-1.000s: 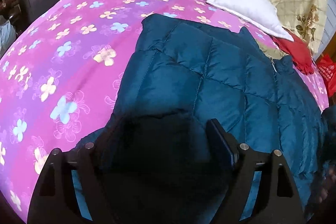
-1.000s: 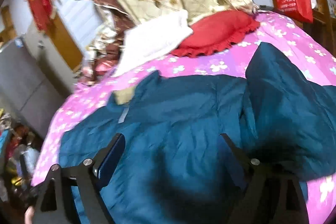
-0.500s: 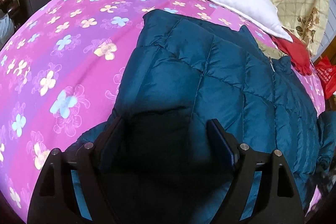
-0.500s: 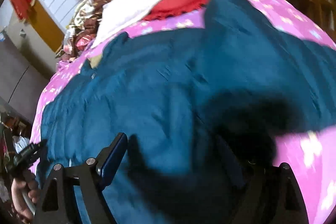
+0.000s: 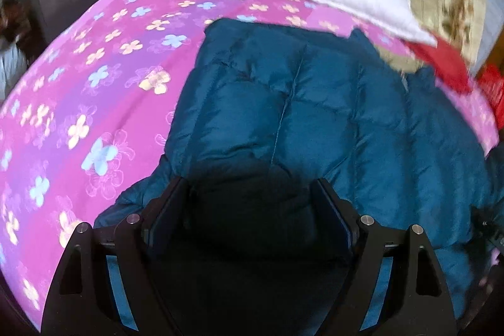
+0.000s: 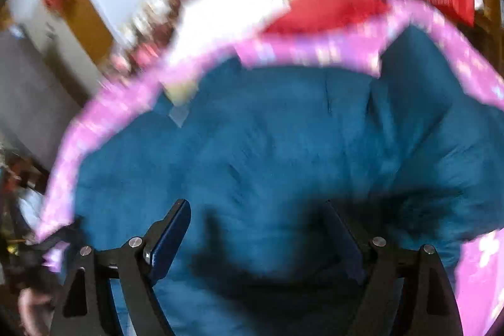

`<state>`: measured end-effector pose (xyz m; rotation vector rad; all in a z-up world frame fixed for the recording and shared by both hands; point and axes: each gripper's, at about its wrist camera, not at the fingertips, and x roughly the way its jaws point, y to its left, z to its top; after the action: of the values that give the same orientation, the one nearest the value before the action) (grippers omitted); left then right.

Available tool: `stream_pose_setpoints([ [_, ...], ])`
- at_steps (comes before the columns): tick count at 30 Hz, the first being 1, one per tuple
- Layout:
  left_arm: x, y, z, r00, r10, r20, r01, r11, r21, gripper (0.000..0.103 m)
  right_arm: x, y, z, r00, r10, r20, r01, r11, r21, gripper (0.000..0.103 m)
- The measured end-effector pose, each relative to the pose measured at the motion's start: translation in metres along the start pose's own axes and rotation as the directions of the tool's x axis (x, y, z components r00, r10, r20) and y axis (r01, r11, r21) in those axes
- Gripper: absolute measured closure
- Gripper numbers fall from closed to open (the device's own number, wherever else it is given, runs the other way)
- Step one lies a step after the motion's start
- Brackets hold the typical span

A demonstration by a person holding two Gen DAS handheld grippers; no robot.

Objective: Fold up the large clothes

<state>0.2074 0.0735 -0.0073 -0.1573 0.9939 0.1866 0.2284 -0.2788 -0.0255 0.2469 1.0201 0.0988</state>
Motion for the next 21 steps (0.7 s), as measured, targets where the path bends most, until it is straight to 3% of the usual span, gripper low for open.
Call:
stream_pose_setpoints([
  [1, 0.001, -0.002, 0.000, 1.000, 0.010, -0.004, -0.010, 1.000, 0.012, 0.018, -0.003, 0.005, -0.003, 0.999, -0.022, 0.039, 0.024, 0.999, -0.049, 0.014],
  [2, 0.001, -0.001, 0.000, 1.000, 0.008, -0.005, -0.008, 1.000, 0.008, 0.018, -0.004, 0.006, -0.003, 0.999, -0.035, 0.027, 0.037, 0.998, -0.057, 0.013],
  [4, -0.002, 0.003, 0.001, 1.000, -0.001, -0.003, 0.001, 1.000, -0.011, 0.018, -0.022, 0.003, -0.006, 0.999, 0.010, 0.049, -0.008, 0.999, -0.042, 0.014],
  [7, -0.017, 0.006, 0.000, 0.999, -0.015, 0.037, 0.016, 0.999, -0.036, 0.018, -0.070, -0.018, -0.012, 0.983, 0.001, 0.185, 0.007, 0.999, -0.042, 0.014],
  [9, -0.028, 0.003, -0.002, 0.997, -0.017, 0.074, 0.019, 1.000, -0.024, 0.018, -0.108, -0.054, -0.016, 0.960, -0.056, 0.276, 0.062, 0.998, -0.011, 0.014],
  [11, -0.040, -0.003, -0.007, 0.993, -0.035, 0.115, 0.034, 0.999, 0.012, 0.018, -0.137, -0.111, -0.021, 0.931, -0.170, 0.322, 0.153, 0.985, 0.076, 0.014],
  [14, -0.047, -0.016, -0.014, 0.988, -0.058, 0.141, 0.049, 0.996, 0.072, 0.018, -0.161, -0.216, -0.031, 0.902, -0.349, 0.253, 0.271, 0.916, 0.298, 0.014],
  [15, -0.048, -0.019, -0.015, 0.988, -0.062, 0.139, 0.050, 0.995, 0.087, 0.018, -0.168, -0.251, -0.037, 0.898, -0.376, 0.229, 0.276, 0.886, 0.373, 0.014],
  [18, -0.047, -0.033, -0.019, 0.988, -0.078, 0.131, 0.061, 0.989, 0.132, 0.018, -0.173, -0.351, -0.059, 0.908, -0.403, 0.117, 0.282, 0.792, 0.542, 0.014],
  [21, -0.041, -0.040, -0.021, 0.991, -0.081, 0.110, 0.063, 0.986, 0.156, 0.018, -0.173, -0.401, -0.073, 0.904, -0.423, 0.066, 0.307, 0.746, 0.591, 0.014],
])
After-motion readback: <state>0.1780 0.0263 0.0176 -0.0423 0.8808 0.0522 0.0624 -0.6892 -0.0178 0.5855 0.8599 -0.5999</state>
